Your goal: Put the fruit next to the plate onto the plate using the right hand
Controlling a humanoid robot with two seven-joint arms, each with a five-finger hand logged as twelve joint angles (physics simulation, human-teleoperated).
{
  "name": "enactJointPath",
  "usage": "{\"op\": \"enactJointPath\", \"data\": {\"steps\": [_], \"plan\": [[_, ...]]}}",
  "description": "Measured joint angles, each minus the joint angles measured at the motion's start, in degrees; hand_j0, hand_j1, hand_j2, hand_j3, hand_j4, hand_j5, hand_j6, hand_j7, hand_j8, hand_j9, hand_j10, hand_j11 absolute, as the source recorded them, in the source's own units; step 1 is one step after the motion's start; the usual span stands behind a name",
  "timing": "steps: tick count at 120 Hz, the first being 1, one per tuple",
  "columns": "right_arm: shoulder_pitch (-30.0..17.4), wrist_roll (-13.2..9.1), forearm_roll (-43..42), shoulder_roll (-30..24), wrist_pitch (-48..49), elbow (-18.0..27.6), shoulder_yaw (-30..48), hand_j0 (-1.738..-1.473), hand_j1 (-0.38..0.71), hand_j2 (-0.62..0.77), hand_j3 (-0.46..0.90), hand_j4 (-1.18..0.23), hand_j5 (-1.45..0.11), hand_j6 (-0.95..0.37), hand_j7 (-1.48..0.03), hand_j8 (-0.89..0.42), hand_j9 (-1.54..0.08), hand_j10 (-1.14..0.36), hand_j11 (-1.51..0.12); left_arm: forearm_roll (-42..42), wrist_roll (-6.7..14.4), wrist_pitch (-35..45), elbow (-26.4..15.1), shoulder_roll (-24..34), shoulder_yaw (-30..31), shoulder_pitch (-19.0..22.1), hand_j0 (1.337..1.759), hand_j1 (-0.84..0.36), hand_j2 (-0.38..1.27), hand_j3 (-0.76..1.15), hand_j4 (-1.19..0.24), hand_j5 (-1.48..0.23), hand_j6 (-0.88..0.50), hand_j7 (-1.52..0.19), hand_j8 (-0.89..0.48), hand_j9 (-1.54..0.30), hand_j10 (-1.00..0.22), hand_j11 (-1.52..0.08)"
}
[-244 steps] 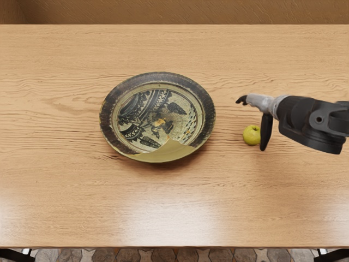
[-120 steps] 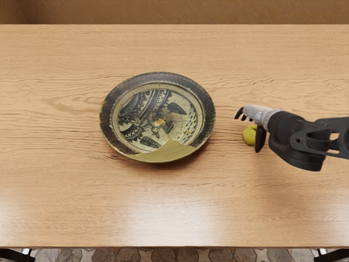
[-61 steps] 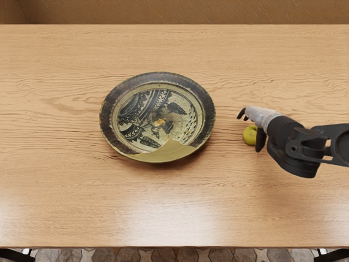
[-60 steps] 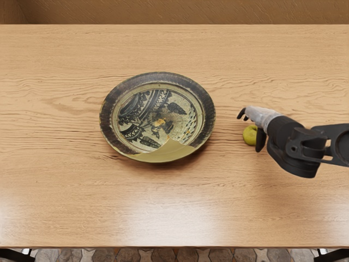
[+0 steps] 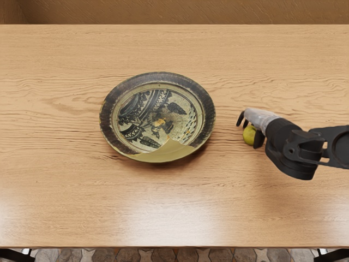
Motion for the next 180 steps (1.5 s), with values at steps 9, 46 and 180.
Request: {"op": "enactJointPath", "data": {"steps": [9,46,180], "plan": [[-0.3,0.0,0.0,0.0,-0.2,0.0,0.0,-1.658,0.16,-0.08,0.00,-0.43,-0.56,-0.43,-0.56,-0.43,-0.56,-0.43,-0.56,0.0,0.0,0.0,0.0,0.0,0.0,0.0,1.658,0.35,0.00,0.00,0.00,0.00,0.00,0.00,0.00,0.00,0.00,0.00],[-0.6,0.0,0.3,-0.1,-0.4,-0.4,0.4,-1.656,0.24,0.04,0.00,-0.54,-0.72,-0.46,-0.71,-0.43,-0.72,-0.54,-0.72,0.0,0.0,0.0,0.0,0.0,0.0,0.0,1.658,0.35,0.00,0.00,0.00,0.00,0.00,0.00,0.00,0.00,0.00,0.00],[6.9,0.1,1.9,-5.4,18.6,-1.6,17.3,-1.652,0.19,0.13,0.00,-0.70,-0.99,-0.48,-0.95,-0.40,-1.01,-0.59,-1.03,0.0,0.0,0.0,0.0,0.0,0.0,0.0,1.658,0.35,0.00,0.00,0.00,0.00,0.00,0.00,0.00,0.00,0.00,0.00]]}}
